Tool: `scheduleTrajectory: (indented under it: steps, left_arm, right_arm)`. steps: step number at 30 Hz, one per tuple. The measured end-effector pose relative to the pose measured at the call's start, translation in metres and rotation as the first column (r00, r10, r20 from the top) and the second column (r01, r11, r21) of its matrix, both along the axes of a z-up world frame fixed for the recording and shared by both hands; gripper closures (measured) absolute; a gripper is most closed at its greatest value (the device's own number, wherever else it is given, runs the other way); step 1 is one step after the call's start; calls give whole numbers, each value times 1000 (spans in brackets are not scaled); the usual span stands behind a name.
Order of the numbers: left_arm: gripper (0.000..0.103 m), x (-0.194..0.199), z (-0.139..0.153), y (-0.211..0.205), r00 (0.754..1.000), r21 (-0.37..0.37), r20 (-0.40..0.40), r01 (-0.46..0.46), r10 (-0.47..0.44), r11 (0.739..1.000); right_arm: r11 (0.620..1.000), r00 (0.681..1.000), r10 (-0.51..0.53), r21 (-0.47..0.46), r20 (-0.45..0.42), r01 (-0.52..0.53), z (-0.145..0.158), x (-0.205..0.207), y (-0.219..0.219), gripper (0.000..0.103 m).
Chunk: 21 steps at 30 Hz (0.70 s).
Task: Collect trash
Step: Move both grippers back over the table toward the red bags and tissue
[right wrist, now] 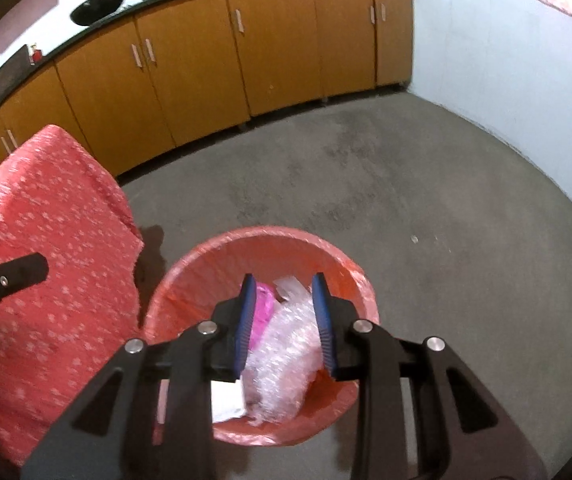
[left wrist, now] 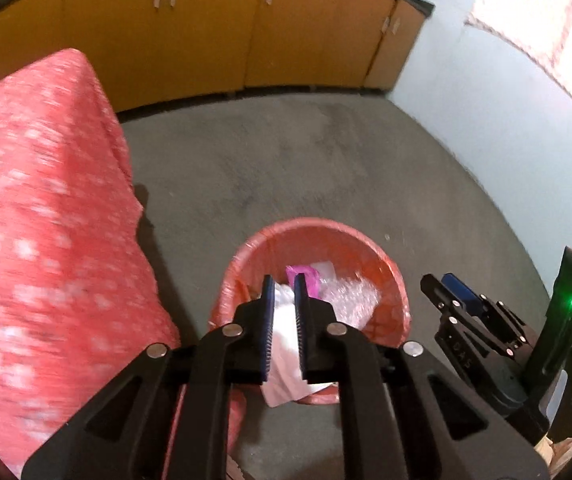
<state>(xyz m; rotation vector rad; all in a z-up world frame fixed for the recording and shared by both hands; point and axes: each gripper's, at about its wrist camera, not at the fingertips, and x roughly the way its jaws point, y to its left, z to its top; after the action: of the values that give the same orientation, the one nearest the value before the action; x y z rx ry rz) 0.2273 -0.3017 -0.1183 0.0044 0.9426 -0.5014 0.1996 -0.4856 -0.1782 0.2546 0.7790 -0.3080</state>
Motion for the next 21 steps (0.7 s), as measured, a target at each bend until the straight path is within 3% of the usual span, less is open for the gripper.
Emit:
scheduleTrajectory:
  steps: [2, 3, 7, 11, 15, 18, 21]
  left_arm:
    - [72, 0, 15, 19, 999, -6, 35, -32, 32, 999]
    - [70, -1, 21, 28, 998, -12, 49, -43, 43, 999]
    - [68, 0, 48, 85, 987, -11, 112, -116, 116, 993]
    - [66, 4, 68, 155, 956, 18, 188, -232, 225, 973]
    - [62, 10, 81, 239, 899, 49, 253, -381, 358, 923]
    - [62, 15, 87, 305, 833, 66, 290, -509, 472, 858]
    - [57, 12, 90, 355, 783, 65, 302, -587, 545, 807]
  right_arm:
    - [1000, 999, 27, -10, 26, -27, 16, 5, 10, 69]
    - [999, 998, 41, -13, 39, -41, 25, 9, 15, 69]
    - [992, 986, 128, -27, 107, -125, 68, 29, 52, 69]
    - [971, 957, 240, -54, 161, -234, 109, 52, 104, 69]
    - [935, 916, 356, -67, 186, -349, 136, 80, 172, 69]
    - [894, 875, 447, -71, 186, -441, 149, 104, 235, 69]
    - [859, 842, 510, -66, 174, -507, 155, 125, 293, 69]
